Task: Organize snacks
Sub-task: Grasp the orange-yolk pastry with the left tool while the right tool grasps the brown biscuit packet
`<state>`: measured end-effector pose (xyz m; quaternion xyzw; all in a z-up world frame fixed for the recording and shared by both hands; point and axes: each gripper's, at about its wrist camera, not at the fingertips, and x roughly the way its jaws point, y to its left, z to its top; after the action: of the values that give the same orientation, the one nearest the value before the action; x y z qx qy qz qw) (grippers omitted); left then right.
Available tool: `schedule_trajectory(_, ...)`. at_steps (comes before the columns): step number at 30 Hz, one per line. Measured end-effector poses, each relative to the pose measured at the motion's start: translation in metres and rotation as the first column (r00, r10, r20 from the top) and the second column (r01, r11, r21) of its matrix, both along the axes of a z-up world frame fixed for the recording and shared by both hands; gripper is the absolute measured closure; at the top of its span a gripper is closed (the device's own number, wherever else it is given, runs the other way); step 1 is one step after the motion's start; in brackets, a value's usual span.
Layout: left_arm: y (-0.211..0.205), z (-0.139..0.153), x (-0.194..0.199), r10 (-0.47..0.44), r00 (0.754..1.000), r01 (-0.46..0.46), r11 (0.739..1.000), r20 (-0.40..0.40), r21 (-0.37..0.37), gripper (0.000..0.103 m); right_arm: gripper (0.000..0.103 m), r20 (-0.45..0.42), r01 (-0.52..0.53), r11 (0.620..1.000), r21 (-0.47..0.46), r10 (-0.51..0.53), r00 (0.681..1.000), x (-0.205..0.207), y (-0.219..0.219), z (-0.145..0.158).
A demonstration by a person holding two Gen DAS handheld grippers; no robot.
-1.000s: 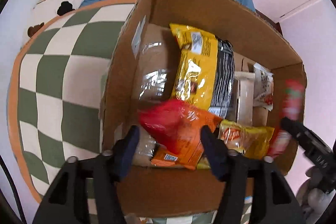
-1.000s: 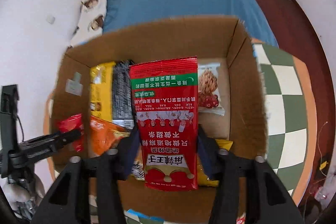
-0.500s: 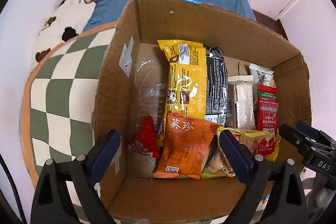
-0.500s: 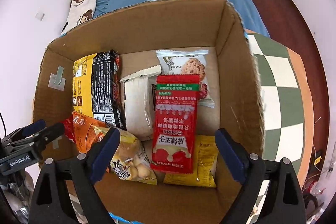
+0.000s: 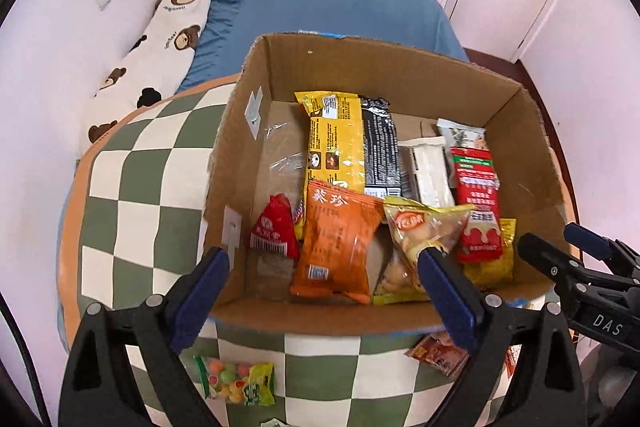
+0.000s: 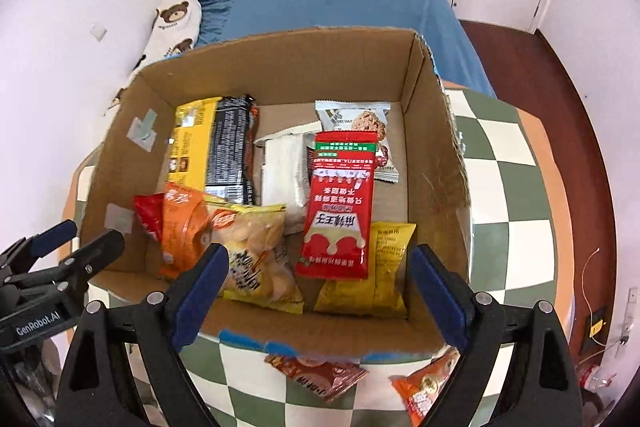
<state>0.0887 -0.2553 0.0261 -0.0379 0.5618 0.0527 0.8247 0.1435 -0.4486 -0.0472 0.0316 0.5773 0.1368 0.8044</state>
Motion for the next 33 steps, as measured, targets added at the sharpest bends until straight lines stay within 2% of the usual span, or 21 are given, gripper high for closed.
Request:
schedule_trajectory(6, -0.008, 0.026, -0.033, 0.001, 0.996, -0.003, 1.0, 0.091, 0.027, 0.006, 0.009, 0.095, 0.012, 1.0, 0.003, -0.013, 0.995, -0.033, -0.002, 0.028)
schedule_trajectory(14, -0.017, 0.064, -0.066, -0.013, 0.984, 0.01, 1.0, 0.178, 0.019, 0.006, 0.009, 0.191, 0.044, 0.998, 0.047, -0.052, 0.98, -0.075, -0.013, 0.071)
schedule_trajectory(18, -0.018, 0.082, -0.084, -0.013, 0.977, 0.014, 1.0, 0.212, -0.004, 0.006, 0.009, 0.185, 0.06, 0.992, 0.113, -0.081, 0.979, -0.1, -0.021, 0.083)
schedule_trajectory(21, -0.015, 0.082, -0.1, -0.014, 0.977, 0.019, 1.0, 0.214, -0.022, 0.006, 0.009, 0.148, 0.067, 0.989, 0.132, -0.087, 0.985, -0.117, -0.023, 0.076)
schedule_trajectory(25, -0.01, 0.059, -0.123, -0.038, 0.987, 0.039, 0.999, 0.156, -0.002, 0.006, 0.009, 0.055, 0.068, 0.99, 0.12, -0.075, 0.996, -0.135, -0.022, 0.042)
schedule_trajectory(28, -0.003, 0.022, -0.139, -0.03, 0.997, 0.029, 0.999, 0.065, 0.017, 0.006, 0.009, -0.048, 0.015, 0.995, 0.102, -0.01, 0.999, -0.138, -0.014, 0.002)
schedule_trajectory(30, 0.005, -0.009, -0.152, -0.014, 1.0, 0.014, 1.0, -0.012, -0.003, 0.007, 0.009, -0.098, -0.066, 0.997, 0.031, 0.069, 0.993, -0.141, -0.001, -0.025)
schedule_trajectory(33, 0.009, -0.054, -0.171, 0.004, 0.993, -0.002, 1.0, -0.116, 0.014, 0.007, 0.009, -0.129, -0.163, 0.985, -0.064, 0.154, 0.98, -0.142, 0.015, -0.06)
